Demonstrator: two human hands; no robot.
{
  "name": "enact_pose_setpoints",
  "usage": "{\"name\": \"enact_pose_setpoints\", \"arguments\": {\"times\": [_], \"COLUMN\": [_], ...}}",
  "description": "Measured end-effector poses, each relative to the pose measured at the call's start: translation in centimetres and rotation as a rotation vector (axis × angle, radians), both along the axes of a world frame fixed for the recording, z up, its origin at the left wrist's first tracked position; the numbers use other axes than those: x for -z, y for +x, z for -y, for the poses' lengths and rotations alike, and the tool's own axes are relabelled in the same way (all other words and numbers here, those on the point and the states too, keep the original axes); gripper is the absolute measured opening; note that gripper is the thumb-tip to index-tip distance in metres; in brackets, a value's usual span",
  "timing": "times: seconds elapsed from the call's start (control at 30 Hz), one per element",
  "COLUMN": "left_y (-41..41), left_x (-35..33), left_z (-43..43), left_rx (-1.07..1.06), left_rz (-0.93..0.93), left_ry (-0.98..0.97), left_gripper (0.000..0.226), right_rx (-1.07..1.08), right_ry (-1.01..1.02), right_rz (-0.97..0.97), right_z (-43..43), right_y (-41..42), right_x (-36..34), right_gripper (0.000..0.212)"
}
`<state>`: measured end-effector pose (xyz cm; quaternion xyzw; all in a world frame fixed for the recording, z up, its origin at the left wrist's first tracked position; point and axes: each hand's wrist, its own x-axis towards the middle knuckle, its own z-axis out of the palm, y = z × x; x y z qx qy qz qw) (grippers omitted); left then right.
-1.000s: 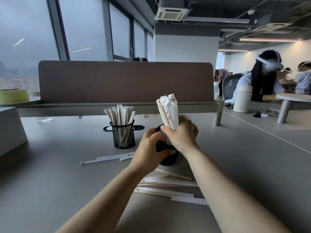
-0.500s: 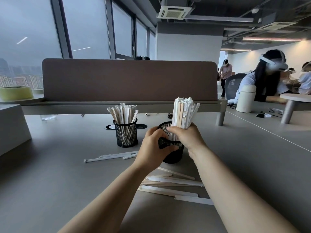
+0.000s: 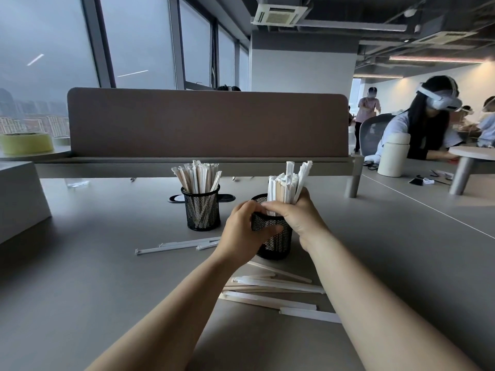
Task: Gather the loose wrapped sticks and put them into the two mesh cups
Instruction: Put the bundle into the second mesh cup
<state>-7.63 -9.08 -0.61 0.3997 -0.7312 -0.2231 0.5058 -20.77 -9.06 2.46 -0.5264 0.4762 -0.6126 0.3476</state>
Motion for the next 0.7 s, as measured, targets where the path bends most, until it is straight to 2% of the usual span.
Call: {"name": "enact_pose_setpoints", "arguments": {"times": [0.13,0.23,0.33,0.7], "left_y": [-0.1,-0.1,0.0,-0.2], "left_x": [0.1,0.2,0.3,0.6], "left_z": [0.2,0.2,0.2,0.6], "left_rx": [0.012,0.046,0.067,0.027], "left_rz": [-0.039,-0.026,0.002,-0.047], "left_ry": [0.062,0.078,0.069,0.106], "left_gripper": [0.034,0.040,0.044,0.040], "right_rx": [0.000,0.040,0.119,0.060], "right_ry": [-0.081,-0.097,-0.063,0.009], "right_rz": [0.031,0.016,-0.021,0.023], "right_z": [0.3,0.6,1.2,1.1], "right_y": [0.1,0.0,-0.3,-0.5], "right_x": [-0.2,-0.1,0.5,0.4], "right_gripper": [0.050,0.057,0.060,0.066]}}
